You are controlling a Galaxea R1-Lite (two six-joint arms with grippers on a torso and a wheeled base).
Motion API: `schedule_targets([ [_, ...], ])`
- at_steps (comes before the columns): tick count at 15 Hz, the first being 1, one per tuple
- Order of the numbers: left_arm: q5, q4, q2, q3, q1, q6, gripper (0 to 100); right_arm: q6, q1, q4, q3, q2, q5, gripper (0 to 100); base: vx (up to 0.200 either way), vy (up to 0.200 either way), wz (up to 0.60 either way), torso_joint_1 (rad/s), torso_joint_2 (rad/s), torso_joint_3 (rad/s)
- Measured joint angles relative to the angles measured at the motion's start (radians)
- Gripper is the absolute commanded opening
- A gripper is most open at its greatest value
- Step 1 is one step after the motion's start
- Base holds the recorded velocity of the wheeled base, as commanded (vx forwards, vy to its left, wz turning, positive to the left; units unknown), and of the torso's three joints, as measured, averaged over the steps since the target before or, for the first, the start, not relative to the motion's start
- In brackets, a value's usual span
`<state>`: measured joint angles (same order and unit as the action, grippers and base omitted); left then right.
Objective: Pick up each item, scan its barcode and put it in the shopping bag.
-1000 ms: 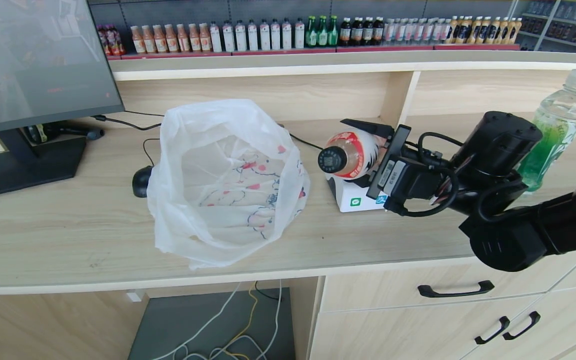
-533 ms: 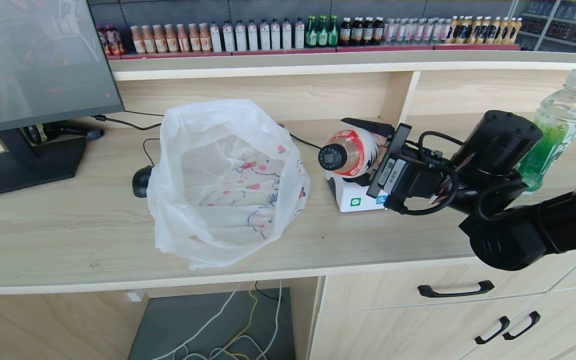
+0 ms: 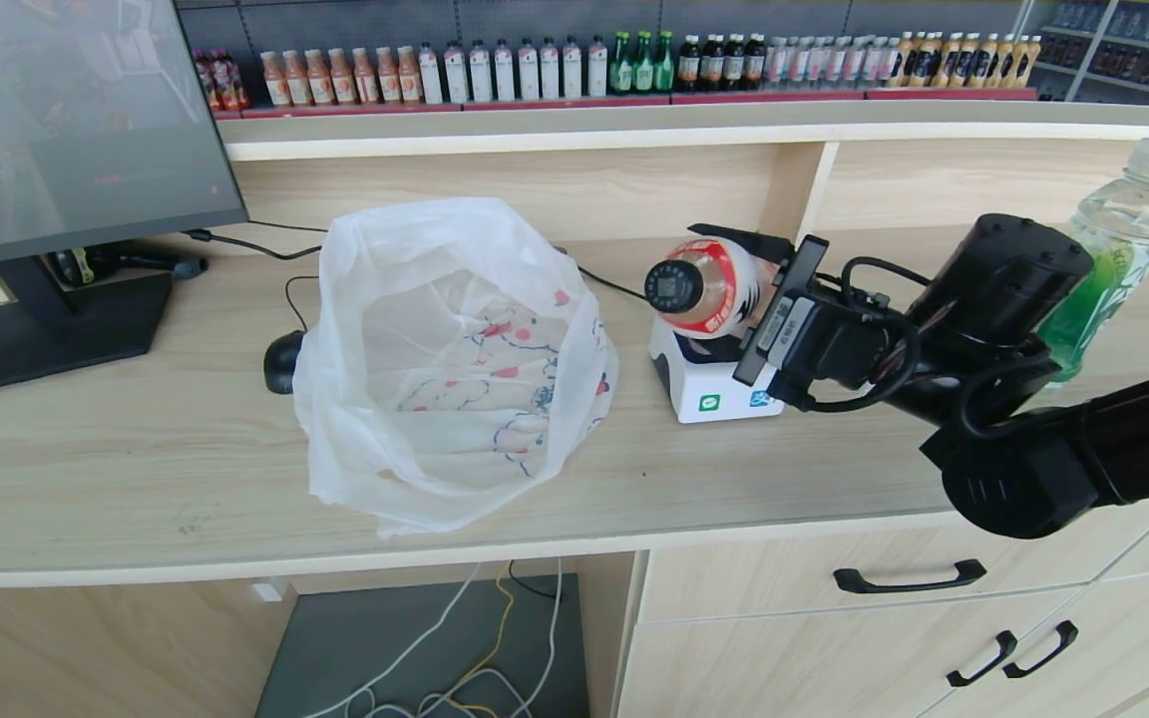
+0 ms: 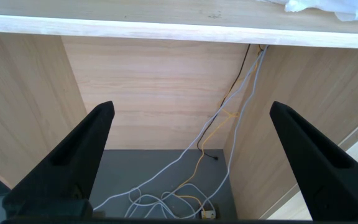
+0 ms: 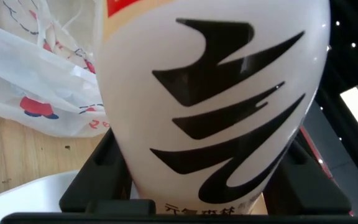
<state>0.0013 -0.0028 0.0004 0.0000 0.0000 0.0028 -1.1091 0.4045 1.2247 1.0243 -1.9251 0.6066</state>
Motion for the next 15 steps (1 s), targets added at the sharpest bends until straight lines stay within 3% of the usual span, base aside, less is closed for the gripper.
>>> schedule_targets([
  [6, 0.000, 0.000, 0.000, 0.000, 0.000, 0.000, 100, 0.208, 0.055, 0.039, 0.006, 0.064, -0.213, 0, 0.000, 0.000, 0.00, 0.000, 0.00, 0.000],
  [10, 0.000, 0.000, 0.000, 0.000, 0.000, 0.000, 100, 0.432, 0.064, 0.133, -0.011, 0.100, -0.389, 0, 0.000, 0.000, 0.00, 0.000, 0.00, 0.000],
  [15, 0.000, 0.000, 0.000, 0.000, 0.000, 0.000, 100, 0.552, 0.091, 0.147, -0.104, 0.176, -0.419, 0, 0.000, 0.000, 0.00, 0.000, 0.00, 0.000],
])
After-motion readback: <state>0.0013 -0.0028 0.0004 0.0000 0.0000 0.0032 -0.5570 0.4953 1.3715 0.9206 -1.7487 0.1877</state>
